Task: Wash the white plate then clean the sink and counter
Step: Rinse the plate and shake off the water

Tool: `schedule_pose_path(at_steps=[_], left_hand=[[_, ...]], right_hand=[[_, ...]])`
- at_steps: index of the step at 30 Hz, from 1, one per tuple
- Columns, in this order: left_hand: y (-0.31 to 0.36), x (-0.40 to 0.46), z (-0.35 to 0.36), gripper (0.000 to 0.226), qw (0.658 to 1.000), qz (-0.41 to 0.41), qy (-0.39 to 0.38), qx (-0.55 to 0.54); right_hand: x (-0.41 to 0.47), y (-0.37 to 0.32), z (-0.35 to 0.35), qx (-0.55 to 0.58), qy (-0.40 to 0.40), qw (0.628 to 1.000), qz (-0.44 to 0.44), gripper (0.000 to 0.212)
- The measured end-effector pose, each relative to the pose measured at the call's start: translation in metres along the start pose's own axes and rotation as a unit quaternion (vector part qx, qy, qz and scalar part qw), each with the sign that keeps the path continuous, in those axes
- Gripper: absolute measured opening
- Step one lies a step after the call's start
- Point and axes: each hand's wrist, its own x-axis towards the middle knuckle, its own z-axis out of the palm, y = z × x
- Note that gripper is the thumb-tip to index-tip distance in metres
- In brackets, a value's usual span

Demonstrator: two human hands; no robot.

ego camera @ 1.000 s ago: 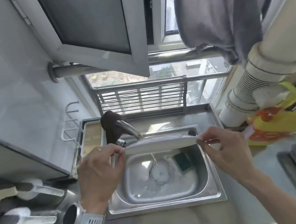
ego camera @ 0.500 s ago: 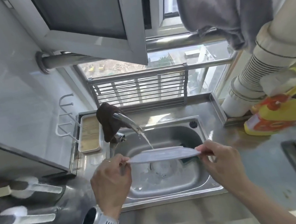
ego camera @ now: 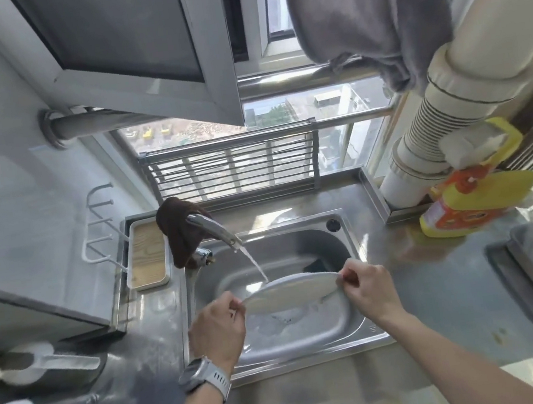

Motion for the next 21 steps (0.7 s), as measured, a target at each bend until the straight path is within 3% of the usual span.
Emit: schedule_pose_path(at_steps=[6,8,14,17,21], left_hand=[[0.054,0.017,0.011,0.016,0.978,-0.014,0.000,-0.210],[0.093,0.026,0.025,0.011,0.973,-0.006,-0.035,-0.227],[0.203,0.016,0.103,0.011,0.946,-0.037,-0.200,-0.253],[0.234,-0.005,0.145,0.011,0.929,-0.089,-0.259,-0.250],[0.251,-0.024,0.190,0.025,0.919,-0.129,-0.294,-0.230]], right_hand=[[-0.010,0.030,-0.038,0.144,0.051,0.985,0.085,0.010],[-0.015,0.052,-0.061,0.174,0.088,0.972,0.129,0.009],[-0.022,0.133,-0.132,0.120,0.183,0.933,0.286,0.016],[-0.019,0.181,-0.152,0.070,0.136,0.927,0.344,0.014],[-0.010,0.234,-0.164,0.084,0.081,0.920,0.374,0.017]])
